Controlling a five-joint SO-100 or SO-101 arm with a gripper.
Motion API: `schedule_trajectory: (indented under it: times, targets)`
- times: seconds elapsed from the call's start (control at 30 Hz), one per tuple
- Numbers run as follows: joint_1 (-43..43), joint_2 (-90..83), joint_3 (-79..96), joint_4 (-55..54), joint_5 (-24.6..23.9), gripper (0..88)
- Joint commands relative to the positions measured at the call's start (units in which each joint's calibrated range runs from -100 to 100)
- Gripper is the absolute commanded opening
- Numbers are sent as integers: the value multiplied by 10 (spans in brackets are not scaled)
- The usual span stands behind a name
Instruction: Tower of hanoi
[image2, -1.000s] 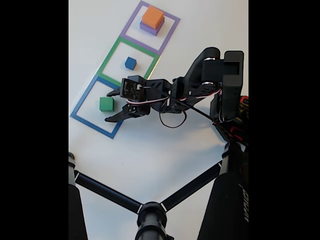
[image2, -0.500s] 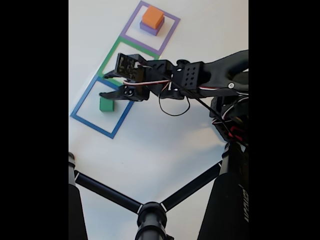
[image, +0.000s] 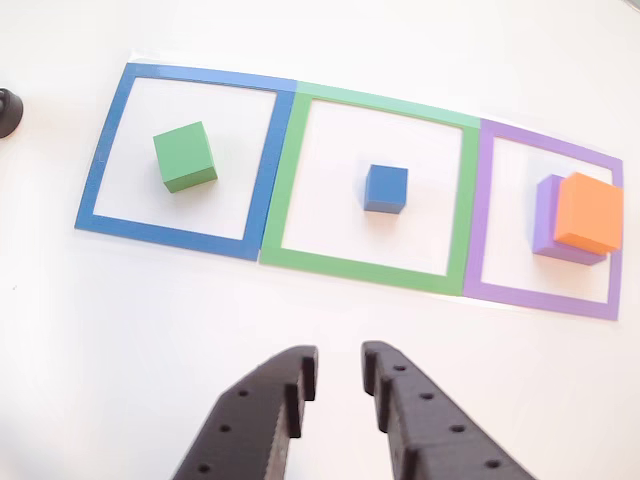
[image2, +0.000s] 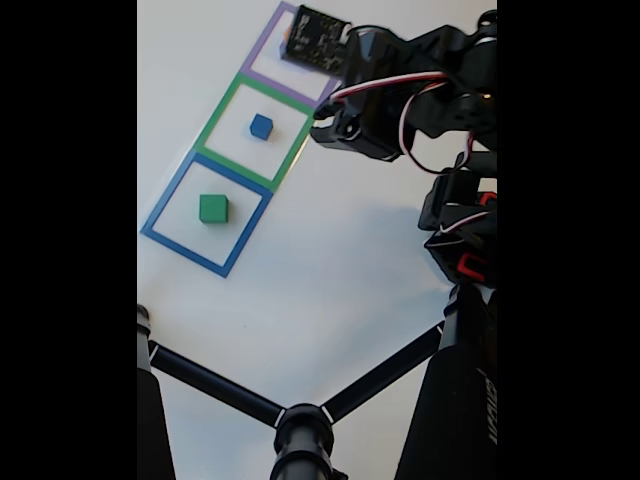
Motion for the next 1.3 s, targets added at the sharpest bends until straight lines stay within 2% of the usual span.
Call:
schedule_trajectory:
  times: [0.0, 0.2, 0.5, 0.57, 0.63, 0.77, 0.87, 1.03, 1.27]
  targets:
    - [56, -17, -121, 96, 0, 6]
    - [123, -27, -139, 103, 0, 6]
    - [149, -43, -91, 100, 0, 15]
    - [158, -53, -45, 77, 0, 67]
    - [166, -64, 15, 30, 0, 202]
    - [179, -82, 158, -113, 0, 289]
    - [188, -82, 276, -259, 0, 289]
    - [210, -47, 496, -592, 0, 294]
    - [200, 120, 615, -939, 0, 291]
